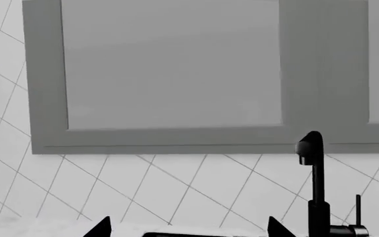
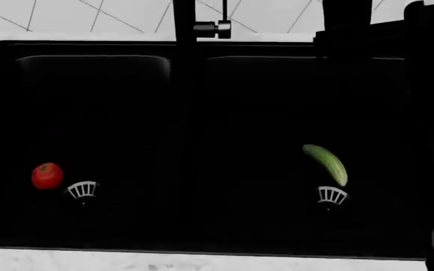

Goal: Pick the vegetables from the sink and place them on the cutting board.

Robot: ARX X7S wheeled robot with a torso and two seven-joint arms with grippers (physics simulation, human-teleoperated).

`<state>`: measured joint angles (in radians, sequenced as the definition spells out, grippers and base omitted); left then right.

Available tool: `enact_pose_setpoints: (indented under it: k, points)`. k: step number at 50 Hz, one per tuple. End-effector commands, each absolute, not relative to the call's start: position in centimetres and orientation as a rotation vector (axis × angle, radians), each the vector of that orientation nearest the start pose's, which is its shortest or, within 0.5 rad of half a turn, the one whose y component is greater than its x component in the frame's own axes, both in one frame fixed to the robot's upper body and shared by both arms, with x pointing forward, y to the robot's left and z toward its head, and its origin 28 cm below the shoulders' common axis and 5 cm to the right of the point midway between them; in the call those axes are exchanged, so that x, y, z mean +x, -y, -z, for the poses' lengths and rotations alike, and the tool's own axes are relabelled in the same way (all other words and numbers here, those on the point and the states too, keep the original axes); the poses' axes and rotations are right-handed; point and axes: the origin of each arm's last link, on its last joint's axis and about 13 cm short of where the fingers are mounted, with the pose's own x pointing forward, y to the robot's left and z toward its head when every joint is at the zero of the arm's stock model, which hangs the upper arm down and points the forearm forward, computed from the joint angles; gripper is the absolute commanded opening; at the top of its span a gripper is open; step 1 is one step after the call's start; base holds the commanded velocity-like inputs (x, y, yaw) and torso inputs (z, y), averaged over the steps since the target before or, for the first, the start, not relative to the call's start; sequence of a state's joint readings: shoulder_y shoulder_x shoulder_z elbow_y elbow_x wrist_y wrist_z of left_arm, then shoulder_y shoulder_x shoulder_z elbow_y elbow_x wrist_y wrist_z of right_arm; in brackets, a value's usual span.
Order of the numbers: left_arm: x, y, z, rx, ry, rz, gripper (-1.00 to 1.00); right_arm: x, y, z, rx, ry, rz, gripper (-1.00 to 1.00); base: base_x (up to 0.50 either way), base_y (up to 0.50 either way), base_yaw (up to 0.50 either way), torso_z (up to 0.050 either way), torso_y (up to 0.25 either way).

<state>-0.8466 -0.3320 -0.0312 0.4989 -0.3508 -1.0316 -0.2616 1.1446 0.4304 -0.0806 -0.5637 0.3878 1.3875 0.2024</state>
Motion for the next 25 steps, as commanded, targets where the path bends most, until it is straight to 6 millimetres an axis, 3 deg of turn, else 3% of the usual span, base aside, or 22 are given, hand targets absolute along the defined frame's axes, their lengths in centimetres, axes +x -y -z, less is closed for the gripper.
enact_pose_setpoints:
  k: [1,15,25]
  points:
    - [28.19,-26.40,-26.88,0.061,0.295,-0.188,1.00,26.75,15.57,-31.90,-0.272,0.261,0.137,1.00,0.50,0.00,0.00,0.000,0.000]
    - [27.92,-26.63,-27.11,0.057,0.301,-0.197,1.00,26.56,15.48,-31.77,-0.288,0.255,0.136,1.00,0.50,0.04,0.00,0.000,0.001]
    - [27.88,-26.71,-27.12,0.058,0.302,-0.199,1.00,26.51,15.70,-31.62,-0.225,0.242,0.153,1.00,0.39,0.34,0.00,0.000,0.001]
